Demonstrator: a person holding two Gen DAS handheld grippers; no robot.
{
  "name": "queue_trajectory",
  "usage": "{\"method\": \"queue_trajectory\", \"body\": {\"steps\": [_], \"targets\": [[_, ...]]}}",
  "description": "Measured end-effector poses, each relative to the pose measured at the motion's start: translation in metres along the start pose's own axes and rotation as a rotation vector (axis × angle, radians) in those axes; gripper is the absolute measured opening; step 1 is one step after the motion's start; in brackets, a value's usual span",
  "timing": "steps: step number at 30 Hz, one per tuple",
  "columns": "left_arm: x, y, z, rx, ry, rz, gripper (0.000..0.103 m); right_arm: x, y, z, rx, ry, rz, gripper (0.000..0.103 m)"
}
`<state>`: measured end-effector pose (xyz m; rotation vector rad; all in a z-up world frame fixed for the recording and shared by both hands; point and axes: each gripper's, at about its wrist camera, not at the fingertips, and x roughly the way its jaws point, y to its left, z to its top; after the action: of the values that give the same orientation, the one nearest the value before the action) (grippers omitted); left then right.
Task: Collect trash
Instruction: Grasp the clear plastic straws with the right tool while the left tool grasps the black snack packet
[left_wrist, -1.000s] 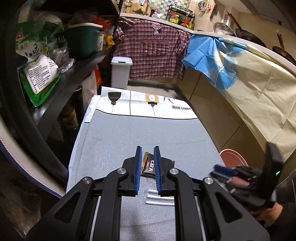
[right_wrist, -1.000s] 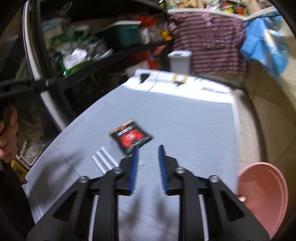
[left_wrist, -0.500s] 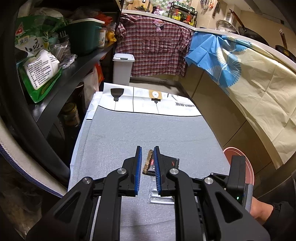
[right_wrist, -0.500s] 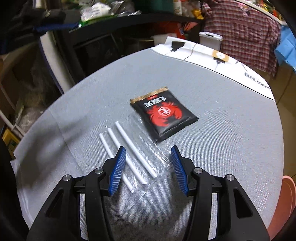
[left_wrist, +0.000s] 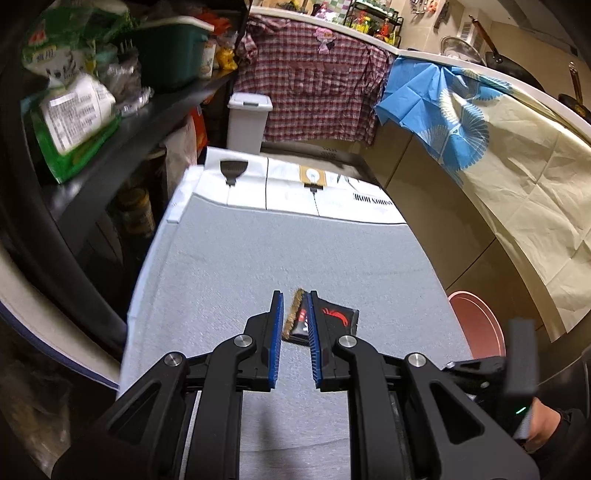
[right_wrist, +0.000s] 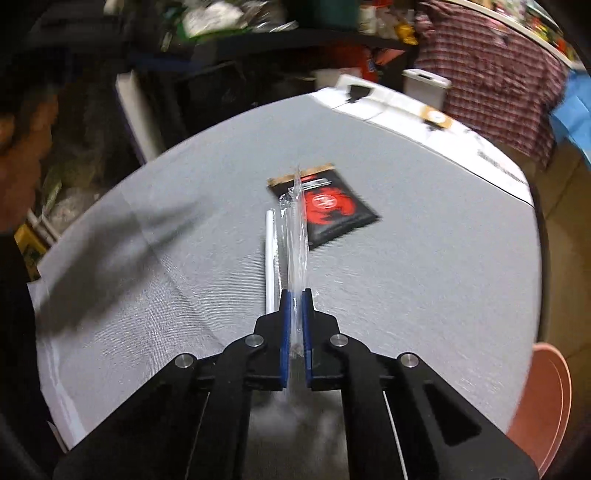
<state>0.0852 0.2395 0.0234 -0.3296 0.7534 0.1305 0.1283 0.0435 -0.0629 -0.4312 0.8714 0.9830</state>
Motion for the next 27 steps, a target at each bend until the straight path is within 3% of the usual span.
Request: {"method": "queue_trajectory", "body": {"steps": [5,8,12,16,27], "targets": [[0.027,-0.007,-0.013,-0.04,0.053,-0.015,0.014,-0.024,-0.038,-0.005,0.151,-0.035,-0.074,0.006],[0.042,-0.014,-0.022,-0.059,0.067,-0.011,0.014,-0.025,-0.05,-0.009,0.185,-0.04,-0.156,0.006],[0.064,-0.02,-0.035,-0.094,0.082,0.014,0.014,-0.024,-0.062,-0.014,0.244,-0.047,-0.19,0.006],[0.08,-0.021,-0.046,-0.137,0.092,0.046,0.014,-0.026,-0.069,-0.015,0.262,-0.053,-0.19,0.006],[0.109,-0.025,-0.063,-0.217,0.173,0.008,0.02,-0.023,-0.076,-0.014,0.283,-0.054,-0.144,0.006]]}}
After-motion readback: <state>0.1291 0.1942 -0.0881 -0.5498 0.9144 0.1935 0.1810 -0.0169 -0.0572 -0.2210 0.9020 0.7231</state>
